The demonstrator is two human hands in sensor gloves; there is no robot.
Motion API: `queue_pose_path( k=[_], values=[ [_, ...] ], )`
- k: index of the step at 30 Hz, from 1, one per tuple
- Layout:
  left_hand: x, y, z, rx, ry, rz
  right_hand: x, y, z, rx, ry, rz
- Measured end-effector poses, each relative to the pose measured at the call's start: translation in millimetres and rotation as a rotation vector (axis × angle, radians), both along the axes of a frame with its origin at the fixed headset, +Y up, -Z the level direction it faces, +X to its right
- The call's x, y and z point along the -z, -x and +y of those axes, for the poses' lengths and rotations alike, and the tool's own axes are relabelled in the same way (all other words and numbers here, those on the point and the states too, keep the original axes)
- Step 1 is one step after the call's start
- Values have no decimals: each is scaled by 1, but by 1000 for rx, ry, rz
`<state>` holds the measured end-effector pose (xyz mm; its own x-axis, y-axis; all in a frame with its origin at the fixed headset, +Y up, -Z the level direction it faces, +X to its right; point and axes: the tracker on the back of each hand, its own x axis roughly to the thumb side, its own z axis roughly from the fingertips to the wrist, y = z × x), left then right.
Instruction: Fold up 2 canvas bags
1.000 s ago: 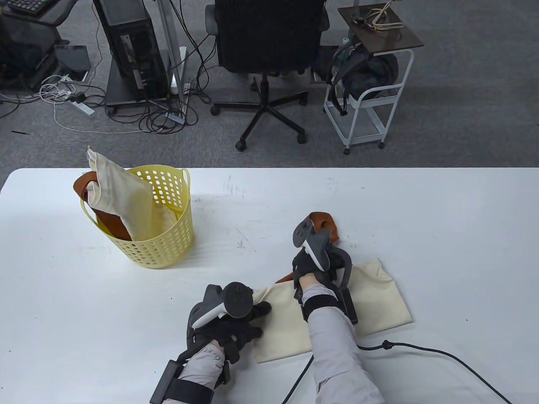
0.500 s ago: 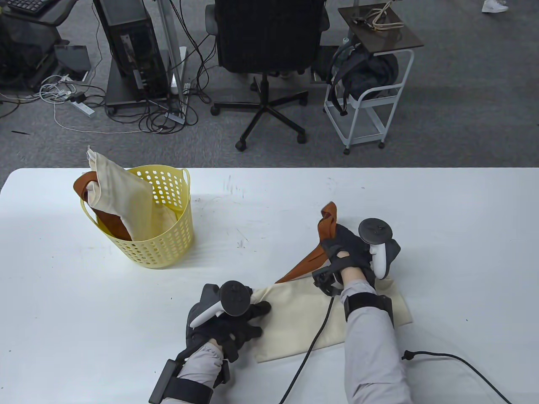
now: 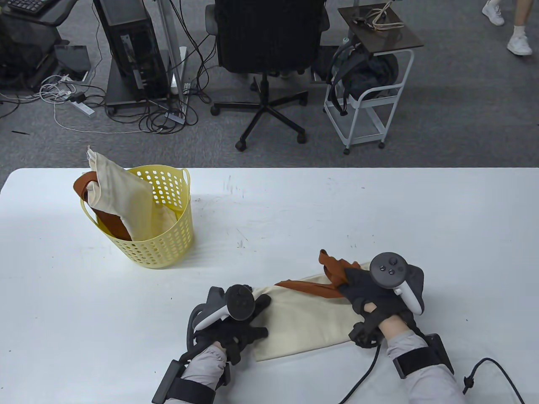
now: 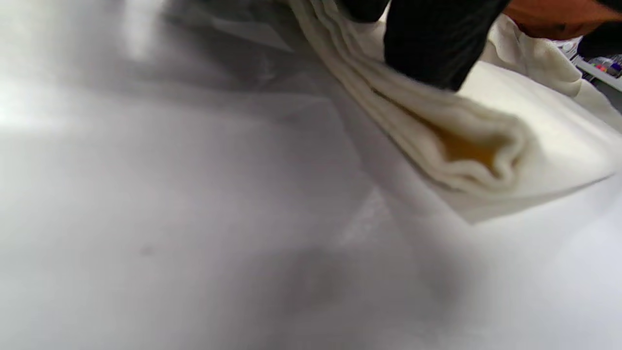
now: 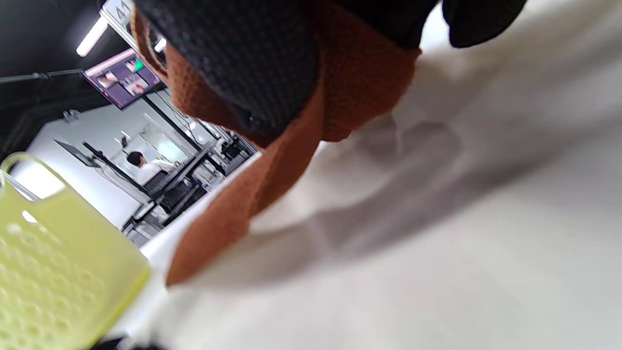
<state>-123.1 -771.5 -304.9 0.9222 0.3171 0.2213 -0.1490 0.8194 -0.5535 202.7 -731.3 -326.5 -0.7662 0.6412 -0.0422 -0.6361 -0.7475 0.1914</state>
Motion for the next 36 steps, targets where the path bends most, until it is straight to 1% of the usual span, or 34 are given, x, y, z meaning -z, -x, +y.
queue_pose_path(
  k=[1, 2, 3, 5, 8, 11, 13, 15, 16, 18, 19, 20, 21, 23, 24, 26, 28, 31, 33, 36],
  values=[
    [0, 1, 0, 16, -7, 6, -2, 1, -11, -18, 15, 7],
    [1, 2, -1, 23, -14, 11, -3, 2, -17, -26, 42, 7],
    [1, 4, -1, 14, -7, 15, -5, 3, -23, -40, 87, 11],
    [3, 9, -1, -20, 2, 49, -6, 9, -32, -77, 173, 66],
    [3, 15, -1, -42, -26, 113, -9, 19, -35, -139, 172, 111],
    [2, 13, 1, 3, -114, 171, -12, 29, -36, -207, 165, 149],
    [-1, 6, 7, 95, -203, 137, -13, 33, -37, -240, 157, 153],
    [-4, -4, 20, 184, -285, 60, -14, 35, -37, -267, 148, 153],
    [-6, -9, 26, 152, -295, 45, -14, 35, -37, -274, 149, 157],
    [-8, -24, 36, -6, -250, -9, -15, 35, -38, -279, 148, 163],
    [-9, -35, 39, -87, -188, -54, -15, 35, -38, -276, 149, 166],
    [-9, -43, 39, -131, -130, -93, -14, 35, -38, -275, 150, 168],
    [-10, -56, 39, -194, -36, -150, -15, 34, -38, -273, 151, 172],
    [-11, -76, 36, -291, 80, -183, -15, 34, -38, -274, 154, 184],
    [-11, -87, 33, -339, 123, -170, -15, 34, -38, -273, 157, 200],
    [-9, -103, 25, -375, 147, -141, -14, 32, -39, -247, 186, 245],
    [-7, -114, 16, -357, 154, -115, -12, 26, -40, -196, 234, 306],
    [-9, -121, -1, -311, 140, -87, -9, 11, -46, -42, 319, 396],
    [-14, -122, -10, -284, 116, -86, -6, 2, -47, 70, 341, 410],
    [-18, -126, -12, -151, 47, -130, -2, -11, -47, 235, 311, 380]
  ],
)
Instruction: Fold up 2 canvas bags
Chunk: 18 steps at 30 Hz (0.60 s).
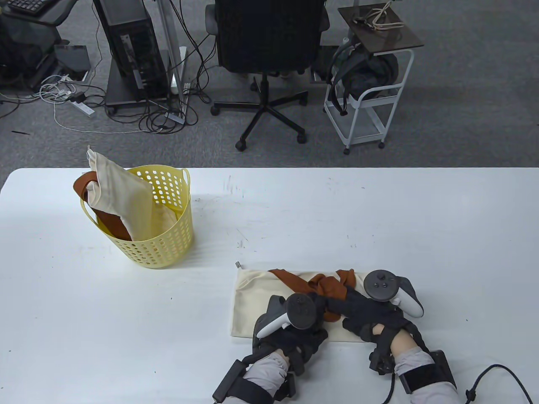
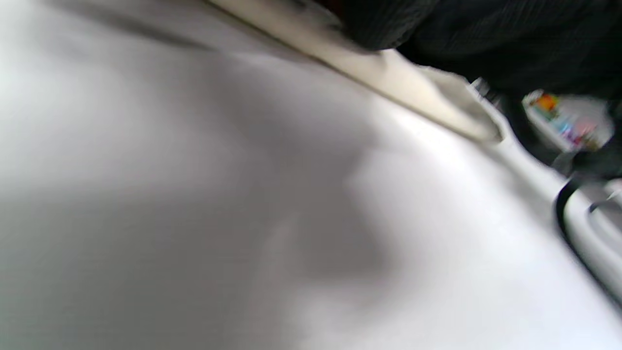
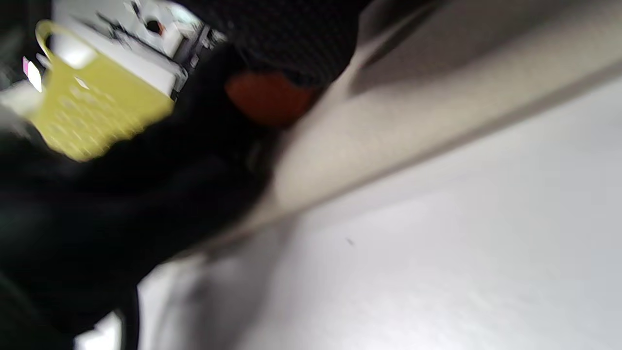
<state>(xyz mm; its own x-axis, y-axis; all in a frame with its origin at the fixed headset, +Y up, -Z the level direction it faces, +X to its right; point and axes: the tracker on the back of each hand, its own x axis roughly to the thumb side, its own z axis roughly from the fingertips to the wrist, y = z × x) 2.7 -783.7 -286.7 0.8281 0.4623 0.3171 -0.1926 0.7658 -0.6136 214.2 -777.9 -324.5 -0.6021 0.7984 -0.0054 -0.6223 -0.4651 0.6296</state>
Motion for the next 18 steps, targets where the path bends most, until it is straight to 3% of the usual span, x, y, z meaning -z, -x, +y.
queue_pose_path(
  k=[4, 6, 8, 14, 18],
  values=[
    [-1, -2, -1, 20, -12, 0, 2, -17, 3, 266, -33, -180],
    [0, -1, -1, 17, -8, -2, 1, -18, 2, 302, -31, -231],
    [2, 0, -1, 7, -2, -2, -2, -9, 1, 241, -6, -216],
    [11, 11, 5, -71, 28, -6, -9, 39, 0, -251, -31, -147],
    [18, 25, 10, -172, 59, -3, -8, 49, -3, -366, -22, -135]
  ],
)
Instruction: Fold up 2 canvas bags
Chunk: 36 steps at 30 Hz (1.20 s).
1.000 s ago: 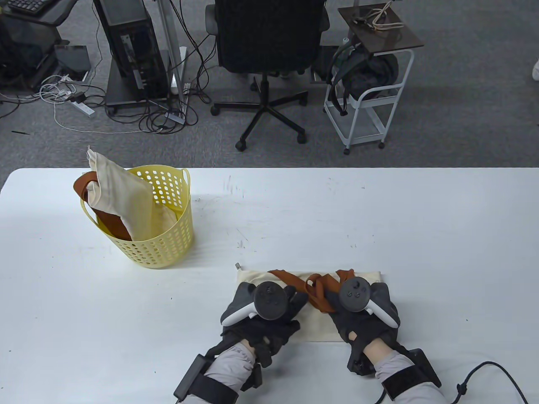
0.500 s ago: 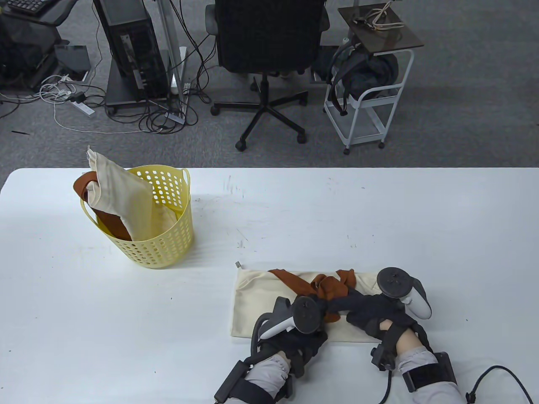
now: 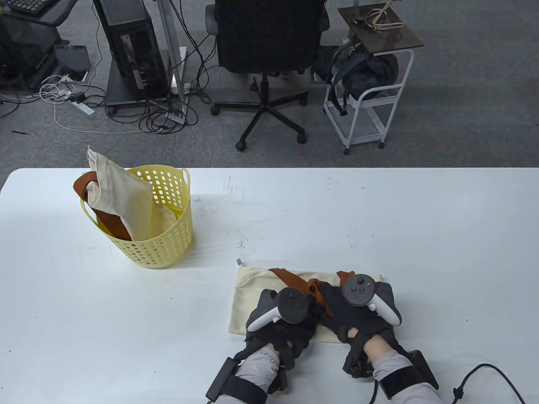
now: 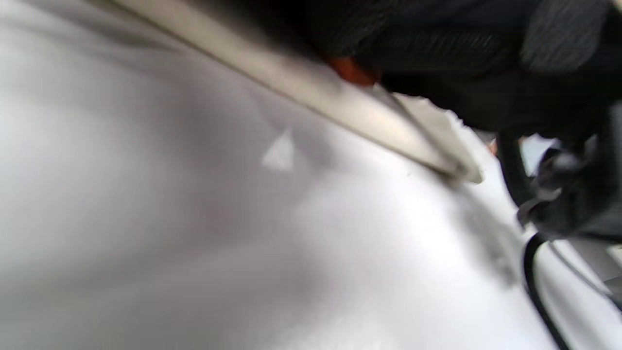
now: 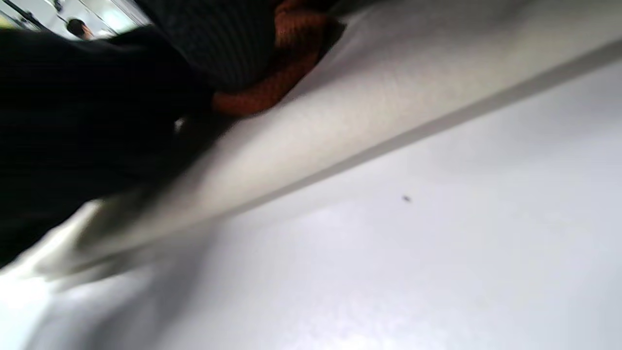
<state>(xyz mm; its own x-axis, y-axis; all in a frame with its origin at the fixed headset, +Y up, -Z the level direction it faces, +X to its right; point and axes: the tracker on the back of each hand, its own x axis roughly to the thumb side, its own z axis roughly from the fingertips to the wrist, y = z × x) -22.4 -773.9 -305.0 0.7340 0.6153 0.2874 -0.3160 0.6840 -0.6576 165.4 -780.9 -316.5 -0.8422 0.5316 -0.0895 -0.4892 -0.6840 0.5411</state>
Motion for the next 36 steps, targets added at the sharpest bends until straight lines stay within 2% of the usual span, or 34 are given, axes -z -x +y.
queue_pose_path(
  k=[2, 4, 8, 10, 14, 17, 21, 24, 29, 33, 36],
  values=[
    [3, 12, 5, -65, 31, 17, 0, 1, 1, -23, -16, 0],
    [4, 25, 10, -73, -6, 89, 0, 1, 1, -24, -13, -3],
    [10, 65, 16, 113, -183, 289, 0, -2, 0, -9, -6, -11],
    [11, 83, 16, 177, -232, 364, 1, -4, -1, 2, -1, -23],
    [11, 102, 18, 183, -264, 492, 1, -6, -1, 7, 1, -32],
    [11, 109, 16, 206, -261, 585, 0, -7, -2, 7, 5, -29],
    [11, 111, 5, 276, -155, 594, 0, -7, -2, 10, 8, -26],
    [13, 110, -4, 355, -126, 610, 0, -7, -2, 13, 13, -21],
    [17, 122, -3, 199, -70, 651, 0, -6, -2, 16, 17, -16],
    [16, 134, 3, -102, 75, 752, 1, -5, -2, 24, 17, -14],
    [16, 135, 15, -265, 102, 715, 1, -6, -2, 33, 15, -18]
  ],
)
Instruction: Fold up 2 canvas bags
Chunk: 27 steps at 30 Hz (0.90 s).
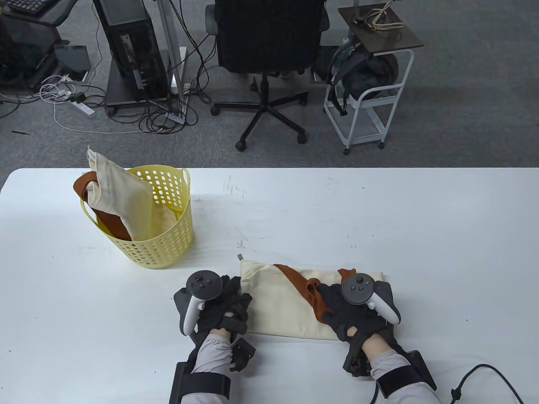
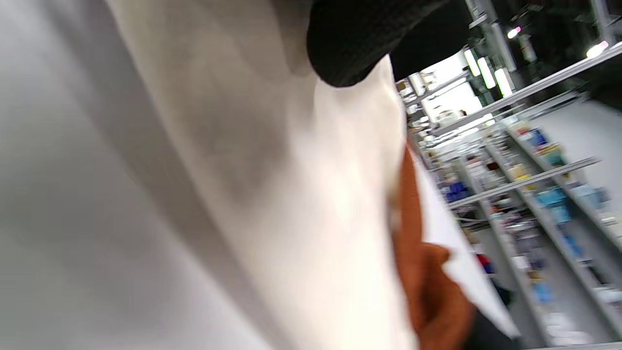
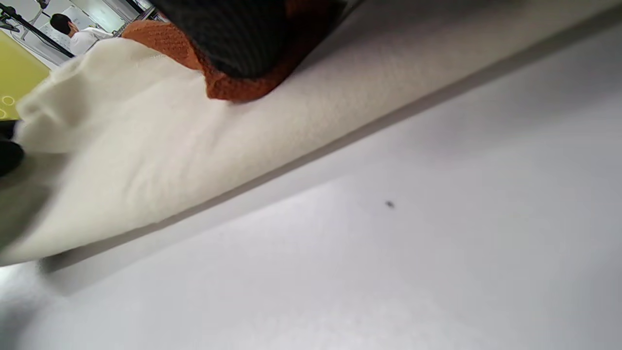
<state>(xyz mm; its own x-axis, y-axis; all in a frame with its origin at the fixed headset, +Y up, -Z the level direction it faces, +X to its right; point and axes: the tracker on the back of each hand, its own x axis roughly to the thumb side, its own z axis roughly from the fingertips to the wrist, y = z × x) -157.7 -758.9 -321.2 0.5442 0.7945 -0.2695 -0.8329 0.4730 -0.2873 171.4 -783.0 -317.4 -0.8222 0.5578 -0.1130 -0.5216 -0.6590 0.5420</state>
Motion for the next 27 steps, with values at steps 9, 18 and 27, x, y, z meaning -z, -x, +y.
queue_pose_path(
  k=[9, 18, 27],
  values=[
    [-1, -4, 19, -402, -67, -130, 0, -2, -1, 25, 6, 8],
    [-3, -45, 14, -753, -39, -381, -7, 12, -1, -6, -4, 101],
    [-10, -83, -4, -698, 0, -519, -19, 41, 1, -21, -38, 271]
  ],
)
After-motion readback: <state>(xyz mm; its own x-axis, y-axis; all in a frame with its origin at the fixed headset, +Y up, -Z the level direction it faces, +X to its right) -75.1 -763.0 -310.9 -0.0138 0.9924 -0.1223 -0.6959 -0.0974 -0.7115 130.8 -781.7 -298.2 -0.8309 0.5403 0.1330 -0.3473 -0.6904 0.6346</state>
